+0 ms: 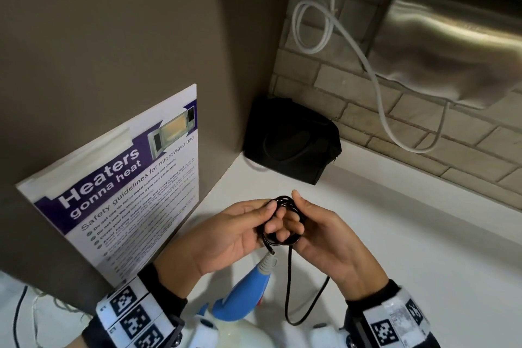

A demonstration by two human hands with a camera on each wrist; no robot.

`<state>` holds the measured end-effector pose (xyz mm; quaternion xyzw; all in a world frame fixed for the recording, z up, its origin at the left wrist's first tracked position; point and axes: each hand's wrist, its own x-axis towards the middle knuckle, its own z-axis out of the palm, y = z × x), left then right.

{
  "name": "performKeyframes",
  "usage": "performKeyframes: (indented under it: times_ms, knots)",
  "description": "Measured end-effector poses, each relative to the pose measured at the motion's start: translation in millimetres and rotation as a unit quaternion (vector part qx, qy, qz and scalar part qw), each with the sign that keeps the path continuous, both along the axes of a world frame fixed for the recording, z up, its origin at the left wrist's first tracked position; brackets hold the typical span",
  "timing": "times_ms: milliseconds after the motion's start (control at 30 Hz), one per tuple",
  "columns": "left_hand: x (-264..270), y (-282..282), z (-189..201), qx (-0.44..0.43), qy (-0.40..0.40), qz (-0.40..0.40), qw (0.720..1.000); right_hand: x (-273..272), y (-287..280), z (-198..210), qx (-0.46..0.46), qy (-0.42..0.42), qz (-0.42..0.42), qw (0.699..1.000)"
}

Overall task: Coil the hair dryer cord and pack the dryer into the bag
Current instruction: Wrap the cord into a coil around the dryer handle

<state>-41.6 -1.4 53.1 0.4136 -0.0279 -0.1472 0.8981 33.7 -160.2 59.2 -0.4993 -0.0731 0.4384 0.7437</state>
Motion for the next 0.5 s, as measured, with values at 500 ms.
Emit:
performKeyframes:
  times_ms: [500]
  knots:
    - [-2,-2,5,0.017,0.028,0.136,0.990,2,-7,-4,-0.141,-0.263,-0.049,0.953]
